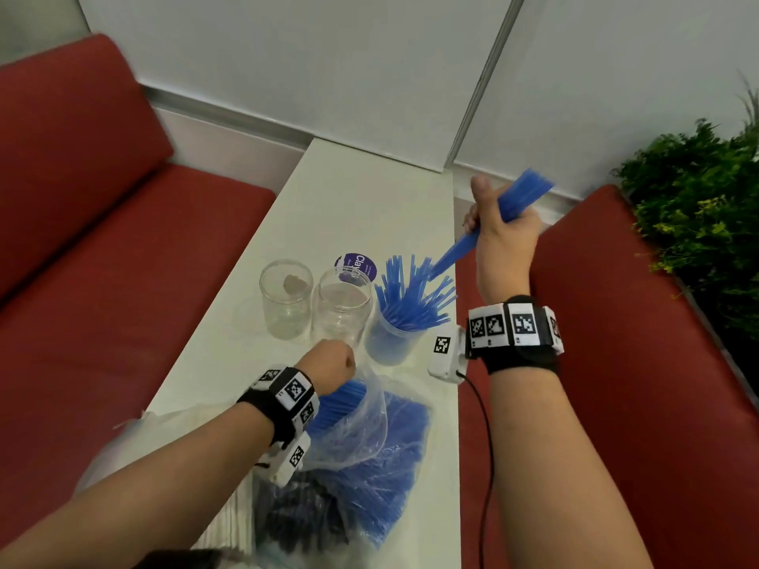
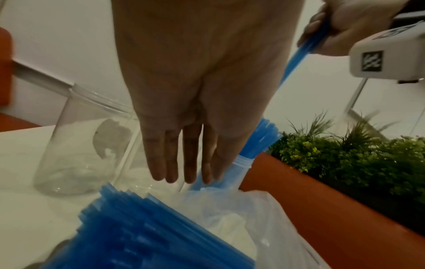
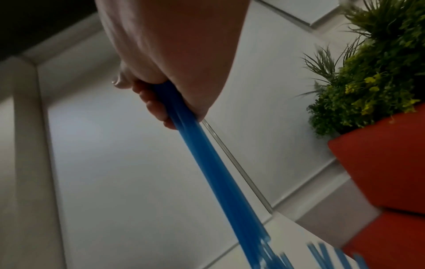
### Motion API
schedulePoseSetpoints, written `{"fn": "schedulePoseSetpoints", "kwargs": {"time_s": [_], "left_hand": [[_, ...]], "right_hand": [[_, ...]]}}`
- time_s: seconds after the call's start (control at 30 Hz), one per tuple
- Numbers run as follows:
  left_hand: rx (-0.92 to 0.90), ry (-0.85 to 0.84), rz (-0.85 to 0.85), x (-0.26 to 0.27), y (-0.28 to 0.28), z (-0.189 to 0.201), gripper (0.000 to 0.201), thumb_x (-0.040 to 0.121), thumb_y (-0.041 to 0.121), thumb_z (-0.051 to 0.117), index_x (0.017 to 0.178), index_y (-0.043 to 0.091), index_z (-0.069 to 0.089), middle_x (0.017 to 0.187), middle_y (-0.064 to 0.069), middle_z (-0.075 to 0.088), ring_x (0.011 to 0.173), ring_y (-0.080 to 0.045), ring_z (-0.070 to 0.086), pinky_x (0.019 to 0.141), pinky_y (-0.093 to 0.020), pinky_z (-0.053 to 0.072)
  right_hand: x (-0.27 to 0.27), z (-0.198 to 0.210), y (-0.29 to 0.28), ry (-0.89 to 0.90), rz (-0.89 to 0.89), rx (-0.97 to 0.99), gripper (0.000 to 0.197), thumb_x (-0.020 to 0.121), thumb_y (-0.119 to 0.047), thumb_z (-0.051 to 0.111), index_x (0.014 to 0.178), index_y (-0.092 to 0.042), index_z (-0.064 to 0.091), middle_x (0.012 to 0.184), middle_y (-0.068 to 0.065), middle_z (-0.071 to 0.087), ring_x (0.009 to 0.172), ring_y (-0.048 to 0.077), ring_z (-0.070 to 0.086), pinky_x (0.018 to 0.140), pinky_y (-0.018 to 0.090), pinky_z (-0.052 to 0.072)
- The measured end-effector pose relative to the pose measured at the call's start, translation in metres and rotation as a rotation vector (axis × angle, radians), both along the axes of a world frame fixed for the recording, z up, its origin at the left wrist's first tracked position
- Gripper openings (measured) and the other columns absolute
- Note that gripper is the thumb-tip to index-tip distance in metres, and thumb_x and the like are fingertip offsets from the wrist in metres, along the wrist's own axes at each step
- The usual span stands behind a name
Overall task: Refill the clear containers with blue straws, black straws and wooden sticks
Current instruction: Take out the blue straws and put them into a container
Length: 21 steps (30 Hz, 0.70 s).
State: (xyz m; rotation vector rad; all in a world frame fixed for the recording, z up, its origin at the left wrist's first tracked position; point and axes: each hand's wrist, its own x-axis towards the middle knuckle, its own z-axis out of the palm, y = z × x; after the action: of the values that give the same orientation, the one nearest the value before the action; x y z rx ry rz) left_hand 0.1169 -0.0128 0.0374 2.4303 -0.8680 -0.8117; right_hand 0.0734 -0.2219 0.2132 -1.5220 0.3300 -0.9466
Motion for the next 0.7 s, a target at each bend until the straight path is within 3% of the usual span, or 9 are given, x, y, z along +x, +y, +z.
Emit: {"fn": "schedulePoseSetpoints", "kwargs": {"time_s": [0.07, 0.17, 0.3, 0.43, 0.57, 0.7], "left_hand": [[0.115, -0.063, -0.139, -0.005, -0.003, -0.006, 0.026, 0.094, 0.016, 0.052, 0.104, 0.000, 0.070, 0.109, -0.014, 0.068, 0.102, -0.027, 0.062, 0.091, -0.034, 0.049], [0.242, -0.147, -0.278, -0.011, -0.005, -0.015, 0.030, 0.093, 0.025, 0.059, 0.108, -0.001, 0.064, 0.114, -0.016, 0.064, 0.105, -0.029, 0.060, 0.091, -0.037, 0.049], [0.387, -0.263, -0.367, -0.017, -0.006, -0.020, 0.033, 0.091, 0.027, 0.063, 0.116, 0.007, 0.060, 0.122, -0.010, 0.057, 0.113, -0.029, 0.055, 0.092, -0.039, 0.046], [0.472, -0.333, -0.420, -0.020, -0.008, -0.021, 0.028, 0.093, 0.024, 0.061, 0.119, 0.011, 0.060, 0.124, -0.007, 0.057, 0.115, -0.027, 0.054, 0.089, -0.038, 0.044], [0.473, -0.324, -0.448, -0.020, -0.009, -0.019, 0.025, 0.092, 0.021, 0.062, 0.114, 0.009, 0.062, 0.121, -0.008, 0.060, 0.111, -0.027, 0.059, 0.088, -0.038, 0.045], [0.460, -0.316, -0.451, -0.021, -0.009, -0.018, 0.023, 0.094, 0.011, 0.056, 0.116, 0.006, 0.062, 0.122, -0.010, 0.061, 0.112, -0.028, 0.060, 0.092, -0.039, 0.048]], "right_hand": [[0.006, -0.018, -0.002, 0.055, -0.027, -0.010, 0.043, 0.091, -0.041, 0.074, 0.058, -0.027, 0.051, 0.055, 0.002, 0.048, 0.057, 0.023, 0.042, 0.065, 0.039, 0.039], [0.012, -0.047, -0.004, 0.131, -0.071, 0.006, 0.047, 0.090, -0.045, 0.074, 0.058, -0.022, 0.050, 0.055, 0.002, 0.049, 0.055, 0.017, 0.045, 0.063, 0.033, 0.042], [0.017, -0.080, -0.005, 0.203, -0.076, 0.038, 0.049, 0.088, -0.048, 0.074, 0.061, -0.013, 0.053, 0.054, -0.001, 0.054, 0.053, 0.014, 0.048, 0.059, 0.020, 0.046], [0.020, -0.101, -0.004, 0.251, -0.079, 0.087, 0.044, 0.090, -0.042, 0.075, 0.061, -0.017, 0.055, 0.054, -0.003, 0.056, 0.053, 0.010, 0.051, 0.058, 0.016, 0.047], [0.021, -0.118, -0.004, 0.311, -0.054, 0.130, 0.038, 0.091, -0.038, 0.075, 0.069, -0.010, 0.063, 0.062, 0.003, 0.062, 0.058, 0.011, 0.057, 0.063, 0.018, 0.050], [0.020, -0.121, -0.005, 0.337, -0.037, 0.132, 0.021, 0.092, -0.027, 0.076, 0.084, -0.008, 0.068, 0.073, 0.007, 0.068, 0.070, 0.016, 0.064, 0.079, 0.034, 0.056]]}}
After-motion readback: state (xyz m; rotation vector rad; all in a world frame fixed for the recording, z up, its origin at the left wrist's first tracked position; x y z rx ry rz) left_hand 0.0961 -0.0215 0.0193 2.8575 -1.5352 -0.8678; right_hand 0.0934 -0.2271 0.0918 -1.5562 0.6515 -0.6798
